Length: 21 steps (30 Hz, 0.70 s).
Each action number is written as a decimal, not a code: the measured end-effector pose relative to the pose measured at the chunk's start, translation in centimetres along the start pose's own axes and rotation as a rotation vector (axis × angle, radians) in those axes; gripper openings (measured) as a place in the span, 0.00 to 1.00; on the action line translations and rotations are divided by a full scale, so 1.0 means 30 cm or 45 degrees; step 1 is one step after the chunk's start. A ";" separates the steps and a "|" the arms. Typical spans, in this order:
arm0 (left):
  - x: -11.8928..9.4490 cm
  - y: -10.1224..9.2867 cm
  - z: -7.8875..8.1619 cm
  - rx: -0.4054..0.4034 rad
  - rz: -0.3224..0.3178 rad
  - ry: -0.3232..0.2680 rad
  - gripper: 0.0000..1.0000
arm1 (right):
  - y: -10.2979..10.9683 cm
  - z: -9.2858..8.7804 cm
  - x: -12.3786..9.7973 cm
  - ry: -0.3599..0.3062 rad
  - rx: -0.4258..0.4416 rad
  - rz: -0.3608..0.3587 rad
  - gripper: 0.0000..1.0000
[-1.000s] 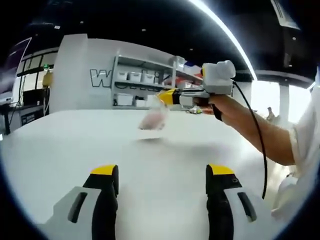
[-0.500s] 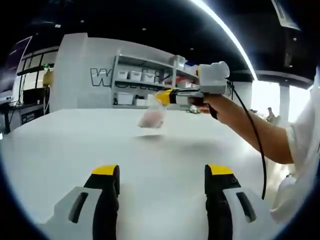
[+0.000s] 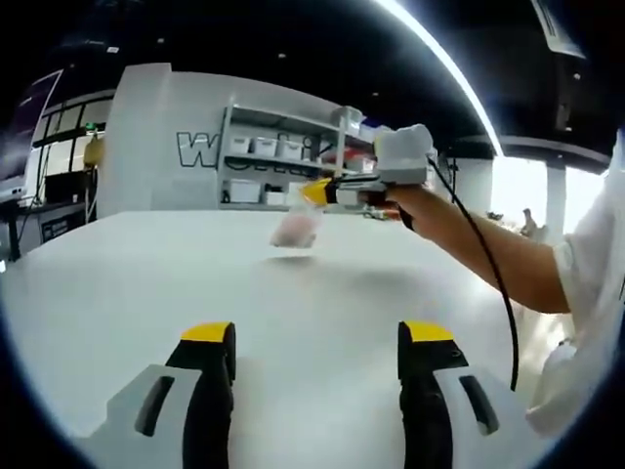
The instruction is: Open the resealable bag by pulling the two sides of the seal apart until the entire bag opening is separated and visibly accessible.
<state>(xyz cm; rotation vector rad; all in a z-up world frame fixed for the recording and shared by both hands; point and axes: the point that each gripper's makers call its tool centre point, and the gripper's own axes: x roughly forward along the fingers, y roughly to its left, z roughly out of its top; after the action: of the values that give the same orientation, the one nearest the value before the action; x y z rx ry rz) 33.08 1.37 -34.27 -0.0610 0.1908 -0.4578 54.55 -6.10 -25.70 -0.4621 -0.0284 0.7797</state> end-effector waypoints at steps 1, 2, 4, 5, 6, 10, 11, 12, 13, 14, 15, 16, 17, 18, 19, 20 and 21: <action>0.000 0.001 0.000 0.000 0.001 0.000 0.67 | -0.005 0.001 0.002 -0.001 -0.002 -0.002 0.00; 0.000 0.001 0.000 -0.002 0.001 0.000 0.67 | -0.006 0.001 0.003 0.000 -0.002 -0.002 0.00; -0.001 0.003 0.001 -0.003 0.002 -0.001 0.67 | -0.008 0.002 0.004 0.002 -0.007 -0.003 0.00; -0.001 0.003 0.000 -0.003 0.002 0.000 0.67 | -0.012 0.001 0.006 0.002 -0.006 -0.005 0.00; -0.001 0.003 0.000 -0.003 0.003 0.000 0.67 | -0.014 0.001 0.009 0.001 -0.004 -0.005 0.00; -0.001 0.004 0.000 -0.003 0.004 0.000 0.66 | -0.023 0.005 0.021 -0.003 0.003 -0.007 0.00; -0.001 0.004 0.000 -0.003 0.004 0.000 0.66 | -0.029 0.003 0.026 -0.005 0.004 -0.012 0.00; -0.001 0.004 0.000 -0.003 0.004 0.000 0.66 | -0.038 0.006 0.029 -0.007 0.004 -0.017 0.00; -0.001 0.004 0.000 -0.004 0.004 0.000 0.66 | -0.049 0.010 0.033 -0.007 0.008 -0.022 0.00; -0.001 0.004 0.000 -0.004 0.004 -0.001 0.66 | -0.063 0.010 0.041 -0.006 0.012 -0.030 0.00; -0.001 0.004 0.000 -0.004 0.005 0.000 0.66 | -0.079 0.007 0.054 -0.004 0.015 -0.036 0.00; -0.001 0.004 0.000 -0.004 0.004 0.000 0.66 | -0.089 0.006 0.061 -0.002 0.021 -0.041 0.00; -0.001 0.004 0.000 -0.005 0.005 -0.001 0.66 | -0.095 0.004 0.067 0.001 0.023 -0.045 0.00; -0.001 0.005 0.000 -0.005 0.005 -0.001 0.66 | -0.099 0.002 0.072 0.006 0.022 -0.048 0.00; -0.001 0.005 0.000 -0.005 0.006 0.000 0.66 | -0.114 0.000 0.082 0.012 0.019 -0.053 0.00; -0.001 0.005 0.000 -0.004 0.006 0.000 0.66 | -0.122 -0.003 0.089 0.017 0.019 -0.056 0.00; -0.001 0.005 -0.001 -0.004 0.006 0.000 0.66 | -0.123 -0.006 0.090 0.022 0.020 -0.057 0.00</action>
<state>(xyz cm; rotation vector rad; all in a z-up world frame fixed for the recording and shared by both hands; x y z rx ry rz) 33.12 1.51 -34.30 -0.0637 0.1919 -0.4526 59.00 -6.60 -24.74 -0.4519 -0.0164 0.7316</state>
